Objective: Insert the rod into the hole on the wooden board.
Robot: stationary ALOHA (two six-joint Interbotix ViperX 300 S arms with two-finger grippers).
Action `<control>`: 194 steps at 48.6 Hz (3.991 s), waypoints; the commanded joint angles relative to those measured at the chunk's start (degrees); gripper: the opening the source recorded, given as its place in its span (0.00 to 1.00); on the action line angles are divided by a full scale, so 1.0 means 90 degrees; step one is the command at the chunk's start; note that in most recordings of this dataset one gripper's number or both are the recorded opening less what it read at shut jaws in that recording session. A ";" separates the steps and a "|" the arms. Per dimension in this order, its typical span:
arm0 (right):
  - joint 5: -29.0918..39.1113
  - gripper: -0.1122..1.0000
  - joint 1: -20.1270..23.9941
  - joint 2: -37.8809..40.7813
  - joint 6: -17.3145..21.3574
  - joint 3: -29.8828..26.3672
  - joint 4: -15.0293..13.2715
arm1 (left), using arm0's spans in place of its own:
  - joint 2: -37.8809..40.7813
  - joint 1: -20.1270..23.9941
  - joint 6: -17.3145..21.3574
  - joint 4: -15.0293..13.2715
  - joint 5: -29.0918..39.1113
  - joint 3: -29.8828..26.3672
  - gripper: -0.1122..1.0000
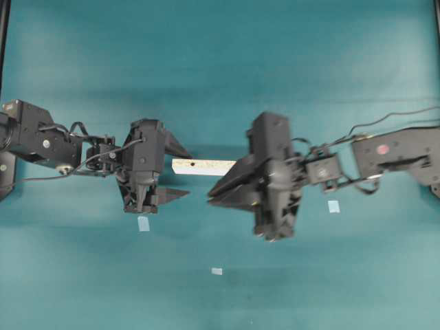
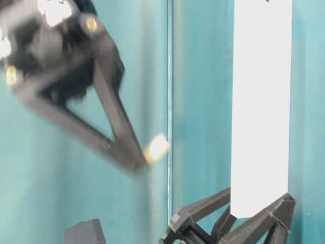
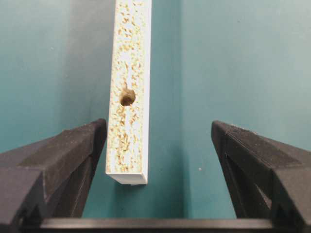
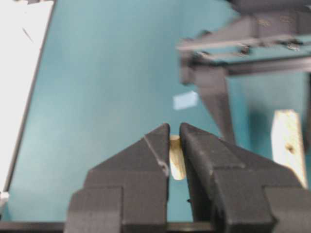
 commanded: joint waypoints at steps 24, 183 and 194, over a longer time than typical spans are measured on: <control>-0.1445 0.21 -0.0322 -0.1279 -0.0078 0.1309 -0.0020 | -0.0127 0.0068 0.0039 -0.0010 0.0068 -0.0234 0.95; -0.4238 0.21 -0.1299 -0.1191 -0.2461 0.3486 0.0518 | -0.0117 0.0264 0.0205 -0.0010 0.0742 -0.0205 0.39; -0.5664 0.21 -0.1357 -0.1182 -0.3369 0.4287 0.1133 | -0.0156 0.0273 0.0176 -0.0010 0.0762 0.0020 0.39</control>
